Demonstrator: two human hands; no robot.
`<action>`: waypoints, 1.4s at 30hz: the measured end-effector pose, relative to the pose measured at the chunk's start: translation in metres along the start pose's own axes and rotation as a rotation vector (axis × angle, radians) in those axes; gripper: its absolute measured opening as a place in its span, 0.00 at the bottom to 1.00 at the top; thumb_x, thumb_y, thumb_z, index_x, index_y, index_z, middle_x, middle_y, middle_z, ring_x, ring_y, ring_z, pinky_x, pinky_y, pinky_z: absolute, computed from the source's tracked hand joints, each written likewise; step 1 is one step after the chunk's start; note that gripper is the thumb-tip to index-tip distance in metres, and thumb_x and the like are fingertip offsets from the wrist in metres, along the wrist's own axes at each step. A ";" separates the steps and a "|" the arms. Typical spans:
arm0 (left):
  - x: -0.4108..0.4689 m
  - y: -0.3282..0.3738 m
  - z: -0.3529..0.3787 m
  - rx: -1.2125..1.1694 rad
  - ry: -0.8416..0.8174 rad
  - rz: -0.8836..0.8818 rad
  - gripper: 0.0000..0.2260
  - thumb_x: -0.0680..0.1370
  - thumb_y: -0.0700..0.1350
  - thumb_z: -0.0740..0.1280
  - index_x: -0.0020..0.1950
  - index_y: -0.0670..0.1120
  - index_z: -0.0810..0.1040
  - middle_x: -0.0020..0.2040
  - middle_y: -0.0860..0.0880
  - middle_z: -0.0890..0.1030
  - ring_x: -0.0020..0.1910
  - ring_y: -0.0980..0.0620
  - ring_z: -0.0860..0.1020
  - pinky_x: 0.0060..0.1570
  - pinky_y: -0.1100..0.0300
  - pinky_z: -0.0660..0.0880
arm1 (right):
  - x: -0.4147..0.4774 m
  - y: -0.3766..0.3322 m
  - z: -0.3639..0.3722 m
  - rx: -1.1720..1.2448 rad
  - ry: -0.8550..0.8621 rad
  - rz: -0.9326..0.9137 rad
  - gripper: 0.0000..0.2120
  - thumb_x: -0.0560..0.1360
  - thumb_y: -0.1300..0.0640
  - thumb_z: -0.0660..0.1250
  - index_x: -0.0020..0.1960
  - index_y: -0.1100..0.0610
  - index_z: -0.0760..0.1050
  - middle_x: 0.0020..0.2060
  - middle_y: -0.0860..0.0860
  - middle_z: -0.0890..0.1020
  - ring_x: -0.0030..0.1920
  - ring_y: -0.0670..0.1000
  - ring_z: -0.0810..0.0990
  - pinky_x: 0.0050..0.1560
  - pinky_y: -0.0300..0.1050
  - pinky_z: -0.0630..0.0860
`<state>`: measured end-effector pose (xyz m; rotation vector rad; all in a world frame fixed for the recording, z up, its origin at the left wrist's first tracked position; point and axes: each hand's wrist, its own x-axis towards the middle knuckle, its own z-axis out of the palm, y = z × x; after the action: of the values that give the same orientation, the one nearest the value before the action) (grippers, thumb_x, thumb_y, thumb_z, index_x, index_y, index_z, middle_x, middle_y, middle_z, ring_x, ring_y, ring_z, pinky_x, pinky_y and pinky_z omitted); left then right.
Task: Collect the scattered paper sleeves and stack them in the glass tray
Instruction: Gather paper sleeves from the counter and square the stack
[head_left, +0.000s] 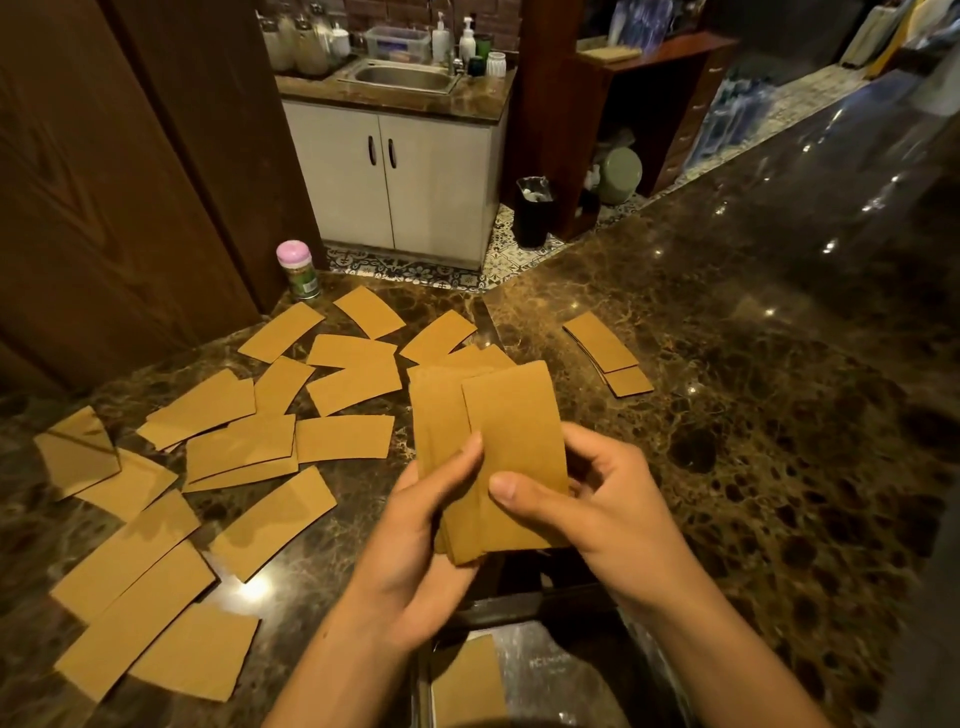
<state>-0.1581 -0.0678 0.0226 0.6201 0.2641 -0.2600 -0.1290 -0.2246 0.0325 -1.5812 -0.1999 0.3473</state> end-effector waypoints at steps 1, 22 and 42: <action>0.001 0.000 -0.003 0.020 0.013 0.022 0.21 0.72 0.41 0.70 0.65 0.41 0.78 0.60 0.35 0.82 0.54 0.38 0.83 0.49 0.47 0.83 | -0.001 0.000 0.000 0.030 0.007 0.004 0.19 0.70 0.60 0.77 0.61 0.57 0.83 0.54 0.54 0.88 0.55 0.54 0.87 0.55 0.52 0.85; 0.003 -0.012 0.018 0.386 0.227 0.207 0.18 0.77 0.54 0.67 0.63 0.48 0.80 0.57 0.43 0.85 0.58 0.45 0.83 0.58 0.48 0.78 | 0.000 0.009 0.025 -0.657 0.399 -0.407 0.18 0.82 0.42 0.61 0.59 0.50 0.85 0.38 0.46 0.79 0.36 0.43 0.78 0.36 0.29 0.73; -0.011 0.013 0.004 0.318 0.192 0.149 0.20 0.67 0.37 0.73 0.58 0.44 0.79 0.44 0.44 0.88 0.39 0.48 0.86 0.34 0.55 0.83 | 0.018 -0.044 -0.045 -0.662 -0.011 -0.002 0.15 0.64 0.40 0.81 0.42 0.48 0.83 0.38 0.44 0.85 0.37 0.41 0.83 0.38 0.43 0.79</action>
<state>-0.1630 -0.0583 0.0366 0.9777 0.3627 -0.0984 -0.0934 -0.2590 0.0747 -2.2304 -0.3491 0.3028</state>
